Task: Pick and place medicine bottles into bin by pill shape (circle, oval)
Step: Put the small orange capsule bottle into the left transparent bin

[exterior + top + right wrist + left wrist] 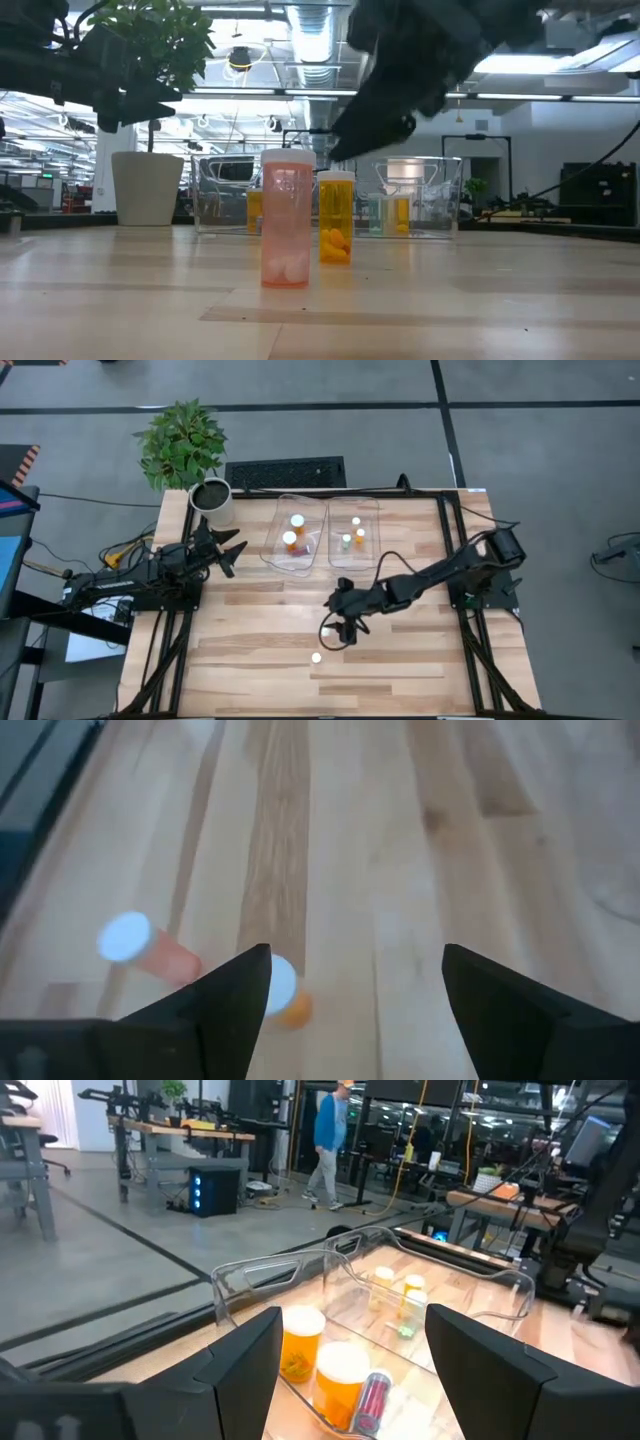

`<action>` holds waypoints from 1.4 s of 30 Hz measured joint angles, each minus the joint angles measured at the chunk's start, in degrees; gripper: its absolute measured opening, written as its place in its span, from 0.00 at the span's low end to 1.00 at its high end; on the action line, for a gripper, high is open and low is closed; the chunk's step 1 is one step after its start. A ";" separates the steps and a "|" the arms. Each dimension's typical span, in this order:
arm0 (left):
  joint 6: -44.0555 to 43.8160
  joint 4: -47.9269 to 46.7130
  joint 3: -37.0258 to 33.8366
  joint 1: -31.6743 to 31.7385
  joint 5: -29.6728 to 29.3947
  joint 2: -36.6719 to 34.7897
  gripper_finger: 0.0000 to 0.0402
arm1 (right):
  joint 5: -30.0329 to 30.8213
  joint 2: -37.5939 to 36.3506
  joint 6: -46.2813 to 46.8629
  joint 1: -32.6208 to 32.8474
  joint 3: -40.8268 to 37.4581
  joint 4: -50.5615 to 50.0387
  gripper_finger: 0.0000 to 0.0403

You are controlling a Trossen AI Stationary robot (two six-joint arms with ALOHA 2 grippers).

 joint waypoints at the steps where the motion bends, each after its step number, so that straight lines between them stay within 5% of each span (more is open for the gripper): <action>1: -0.26 0.01 0.00 0.00 0.02 0.00 0.60 | 0.02 1.26 -0.78 0.25 0.01 0.68 0.76; 10: -2.47 0.11 0.00 0.00 0.03 0.00 0.60 | -1.55 8.78 -3.88 1.79 0.25 9.75 0.76; 31: -2.10 -0.48 -0.02 -0.02 -0.31 0.02 0.60 | -1.27 6.87 -8.67 0.65 -0.07 8.07 0.76; 42: -2.44 -0.34 -0.02 0.00 -0.08 0.02 0.60 | -9.53 6.04 -17.48 -0.15 0.03 13.50 0.75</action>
